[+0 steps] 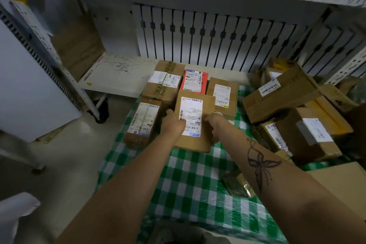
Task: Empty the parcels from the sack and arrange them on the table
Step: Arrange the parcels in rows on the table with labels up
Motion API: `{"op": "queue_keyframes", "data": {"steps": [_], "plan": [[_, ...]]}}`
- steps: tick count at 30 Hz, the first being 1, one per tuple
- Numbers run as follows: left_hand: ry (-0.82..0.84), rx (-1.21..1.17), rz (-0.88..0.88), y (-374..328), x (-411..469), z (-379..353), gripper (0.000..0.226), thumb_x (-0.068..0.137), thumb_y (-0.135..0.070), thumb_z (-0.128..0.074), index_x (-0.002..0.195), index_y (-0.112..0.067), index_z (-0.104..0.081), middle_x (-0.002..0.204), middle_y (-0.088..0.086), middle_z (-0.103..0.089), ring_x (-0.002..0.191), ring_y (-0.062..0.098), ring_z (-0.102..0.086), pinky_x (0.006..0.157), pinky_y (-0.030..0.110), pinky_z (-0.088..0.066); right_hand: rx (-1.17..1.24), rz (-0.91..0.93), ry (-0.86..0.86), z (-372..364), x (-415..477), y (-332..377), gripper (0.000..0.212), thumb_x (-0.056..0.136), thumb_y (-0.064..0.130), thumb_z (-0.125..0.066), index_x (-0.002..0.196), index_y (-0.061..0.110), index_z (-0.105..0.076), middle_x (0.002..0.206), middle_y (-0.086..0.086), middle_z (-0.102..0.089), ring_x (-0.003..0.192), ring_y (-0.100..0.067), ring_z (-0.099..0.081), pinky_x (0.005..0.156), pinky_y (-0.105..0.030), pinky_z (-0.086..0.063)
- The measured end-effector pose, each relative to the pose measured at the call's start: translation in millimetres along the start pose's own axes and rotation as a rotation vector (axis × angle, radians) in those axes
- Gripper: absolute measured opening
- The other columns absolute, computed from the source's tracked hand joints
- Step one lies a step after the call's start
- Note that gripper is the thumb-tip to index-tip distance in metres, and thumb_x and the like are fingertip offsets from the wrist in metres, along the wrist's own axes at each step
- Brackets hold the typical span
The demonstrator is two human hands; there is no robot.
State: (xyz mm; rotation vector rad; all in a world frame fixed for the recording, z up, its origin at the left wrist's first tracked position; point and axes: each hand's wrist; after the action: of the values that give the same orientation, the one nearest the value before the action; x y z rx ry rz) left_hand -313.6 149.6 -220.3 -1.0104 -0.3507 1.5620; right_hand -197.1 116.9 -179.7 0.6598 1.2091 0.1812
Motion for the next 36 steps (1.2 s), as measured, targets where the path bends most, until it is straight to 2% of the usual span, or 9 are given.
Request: {"op": "queue_keyframes", "data": {"steps": [2,6,9,14,19,23,31,34,36], "plan": [[0.002,0.011,0.008,-0.4,6.6,-0.5,0.033,0.094,-0.018,-0.052,0.123,-0.007,-0.041,0.121,0.013,-0.059,0.099,0.025,-0.062,0.049,0.019,-0.036,-0.038,0.007,-0.018,-2.0,3.3,1.8,0.033,0.101,0.018,-0.035,0.131,0.008,-0.042,0.135,-0.015,-0.050,0.125,-0.037,-0.047,0.103,-0.058,-0.034],[0.003,0.076,0.058,-0.5,14.8,-1.3,0.036,0.094,-0.016,-0.050,0.127,-0.006,-0.039,0.122,0.013,-0.058,0.090,0.022,-0.060,0.046,0.019,-0.033,-0.087,-0.006,-0.011,-6.9,13.3,4.8,0.035,0.101,0.018,-0.031,0.134,0.008,-0.040,0.132,-0.016,-0.052,0.120,-0.038,-0.051,0.100,-0.059,-0.040],[-0.009,0.102,0.093,-0.1,17.3,-0.9,0.042,0.091,-0.024,-0.053,0.127,-0.008,-0.037,0.119,0.011,-0.059,0.081,0.018,-0.056,0.051,0.023,-0.039,-0.167,-0.033,0.012,-7.7,14.1,9.3,0.038,0.101,0.021,-0.033,0.133,0.004,-0.040,0.133,-0.020,-0.050,0.121,-0.041,-0.050,0.099,-0.058,-0.041],[-0.055,0.274,0.139,2.8,14.9,3.2,0.065,0.088,-0.045,-0.051,0.138,-0.011,-0.028,0.130,0.011,-0.051,0.117,0.030,-0.052,0.078,0.037,-0.040,-0.295,-0.089,0.079,-4.2,18.3,12.3,0.048,0.099,0.025,-0.037,0.140,-0.001,-0.034,0.138,-0.025,-0.045,0.126,-0.043,-0.046,0.096,-0.058,-0.041],[-0.017,0.325,0.123,5.2,12.8,6.2,0.067,0.087,-0.044,-0.052,0.137,-0.008,-0.030,0.133,0.012,-0.049,0.120,0.031,-0.049,0.088,0.039,-0.043,-0.353,-0.053,0.085,-14.1,22.8,7.7,0.039,0.101,0.014,-0.033,0.133,-0.007,-0.041,0.132,-0.028,-0.051,0.117,-0.045,-0.055,0.089,-0.053,-0.049],[-0.068,0.472,0.068,7.7,6.3,9.8,0.068,0.087,-0.038,-0.055,0.140,-0.002,-0.030,0.142,0.015,-0.035,0.131,0.030,-0.033,0.104,0.041,-0.034,-0.361,-0.020,0.095,-24.6,26.2,-3.8,0.034,0.101,0.008,-0.033,0.127,-0.011,-0.046,0.130,-0.028,-0.053,0.115,-0.043,-0.057,0.082,-0.050,-0.050],[-0.029,0.522,-0.028,19.1,-0.8,12.2,0.064,0.087,-0.034,-0.058,0.139,-0.010,-0.030,0.145,0.017,-0.024,0.135,0.034,-0.021,0.111,0.044,-0.023,-0.325,0.001,0.056,-35.7,20.9,-9.9,0.032,0.100,0.006,-0.036,0.129,-0.008,-0.041,0.132,-0.025,-0.050,0.115,-0.041,-0.056,0.076,-0.048,-0.051],[-0.025,0.541,-0.040,23.1,-4.8,11.2,0.068,0.087,-0.034,-0.058,0.142,-0.011,-0.026,0.149,0.017,-0.018,0.139,0.035,-0.014,0.114,0.047,-0.016,-0.359,0.063,-0.009,-37.2,22.2,-11.0,0.040,0.098,0.006,-0.041,0.137,0.001,-0.033,0.135,-0.024,-0.046,0.116,-0.039,-0.055,0.081,-0.048,-0.055],[-0.008,0.565,-0.023,25.2,-7.0,11.1,0.073,0.087,-0.035,-0.057,0.146,-0.010,-0.020,0.154,0.018,-0.010,0.142,0.036,-0.008,0.116,0.048,-0.010,-0.361,0.150,-0.014,-36.0,24.4,-13.3,0.042,0.096,0.009,-0.043,0.138,0.004,-0.038,0.138,-0.019,-0.047,0.121,-0.035,-0.053,0.091,-0.044,-0.052]]}}
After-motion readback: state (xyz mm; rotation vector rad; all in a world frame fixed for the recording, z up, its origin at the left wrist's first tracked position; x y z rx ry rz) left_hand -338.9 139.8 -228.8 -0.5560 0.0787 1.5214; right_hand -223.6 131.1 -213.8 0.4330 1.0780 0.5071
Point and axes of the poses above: each hand's wrist, its own x-axis towards the middle knuckle, its own z-axis out of the back of the hand, y = z × x
